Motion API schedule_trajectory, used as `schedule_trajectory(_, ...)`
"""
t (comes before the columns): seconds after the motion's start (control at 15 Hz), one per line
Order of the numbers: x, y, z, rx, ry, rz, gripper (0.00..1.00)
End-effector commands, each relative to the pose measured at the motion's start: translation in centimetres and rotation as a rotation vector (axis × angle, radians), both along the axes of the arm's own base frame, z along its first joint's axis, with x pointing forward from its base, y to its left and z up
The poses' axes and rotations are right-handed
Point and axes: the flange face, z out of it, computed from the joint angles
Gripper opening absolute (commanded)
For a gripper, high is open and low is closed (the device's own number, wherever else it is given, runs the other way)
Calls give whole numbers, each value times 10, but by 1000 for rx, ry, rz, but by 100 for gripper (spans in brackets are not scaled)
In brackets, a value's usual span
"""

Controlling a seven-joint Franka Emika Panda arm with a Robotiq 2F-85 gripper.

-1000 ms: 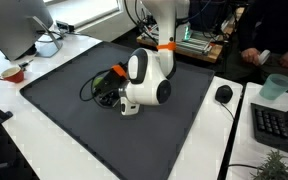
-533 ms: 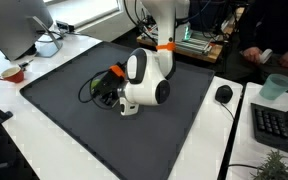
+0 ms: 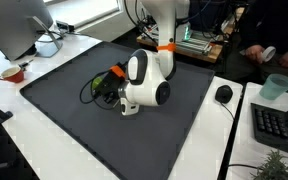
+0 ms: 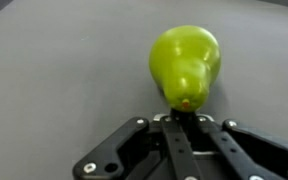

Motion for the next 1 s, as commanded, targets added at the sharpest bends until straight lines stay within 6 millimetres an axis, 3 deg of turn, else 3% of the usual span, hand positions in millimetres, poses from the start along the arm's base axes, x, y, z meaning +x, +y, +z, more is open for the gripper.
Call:
schedule_trajectory(0.0, -1, 4, -6, 48, 55, -4, 32)
schedule_trajectory(0.67, 0, 17, 31, 307, 138, 4, 99)
schedule_trajectory(0.93, 7, 9, 38, 405, 121, -63, 100)
